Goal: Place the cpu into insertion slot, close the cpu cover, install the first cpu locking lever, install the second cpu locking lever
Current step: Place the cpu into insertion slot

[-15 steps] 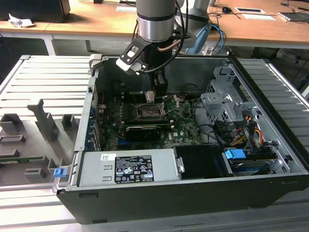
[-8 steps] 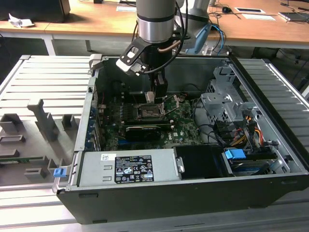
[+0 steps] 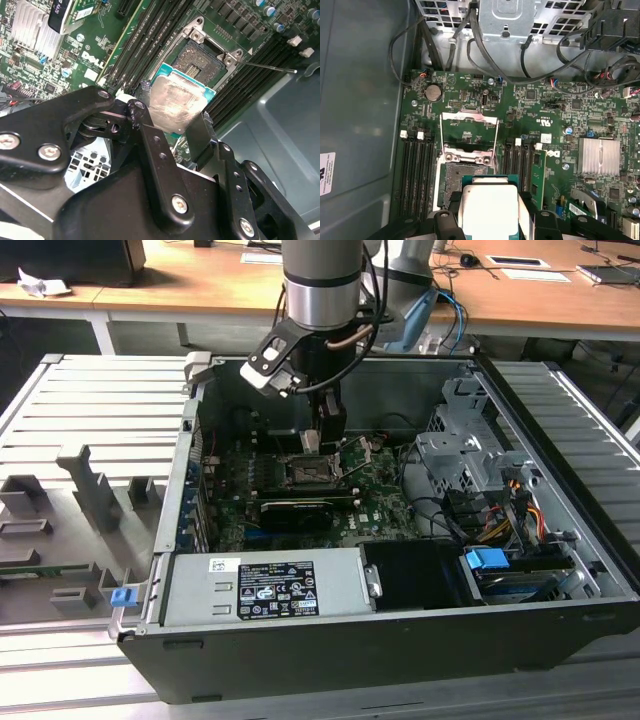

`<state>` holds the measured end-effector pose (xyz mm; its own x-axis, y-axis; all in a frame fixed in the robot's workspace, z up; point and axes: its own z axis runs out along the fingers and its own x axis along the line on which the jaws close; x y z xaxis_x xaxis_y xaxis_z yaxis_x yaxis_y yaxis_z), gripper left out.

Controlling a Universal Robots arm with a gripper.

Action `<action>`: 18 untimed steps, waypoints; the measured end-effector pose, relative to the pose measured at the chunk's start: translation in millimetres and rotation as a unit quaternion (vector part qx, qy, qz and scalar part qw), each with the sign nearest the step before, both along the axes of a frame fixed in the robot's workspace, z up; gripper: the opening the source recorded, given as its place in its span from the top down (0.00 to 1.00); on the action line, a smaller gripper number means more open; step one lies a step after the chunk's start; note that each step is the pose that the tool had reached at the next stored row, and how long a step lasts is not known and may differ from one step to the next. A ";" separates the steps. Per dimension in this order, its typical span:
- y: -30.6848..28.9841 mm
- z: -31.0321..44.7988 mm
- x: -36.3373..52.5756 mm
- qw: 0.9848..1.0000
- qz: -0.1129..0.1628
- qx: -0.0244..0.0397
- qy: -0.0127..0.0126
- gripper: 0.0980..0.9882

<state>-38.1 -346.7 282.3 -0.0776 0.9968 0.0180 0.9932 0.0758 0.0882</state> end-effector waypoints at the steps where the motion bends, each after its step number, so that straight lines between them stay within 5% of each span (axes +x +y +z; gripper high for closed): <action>1: 0.0 -0.3 0.0 1.000 0.000 0.000 0.000 0.52; 10: 0.0 -3.9 0.0 1.000 -0.001 0.000 0.000 0.52; 18: 1.0 -15.5 -0.4 1.000 -0.023 -0.001 -0.001 0.52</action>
<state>-38.5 -345.8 266.8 -0.0322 0.9993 0.0166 0.9955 0.0306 0.0901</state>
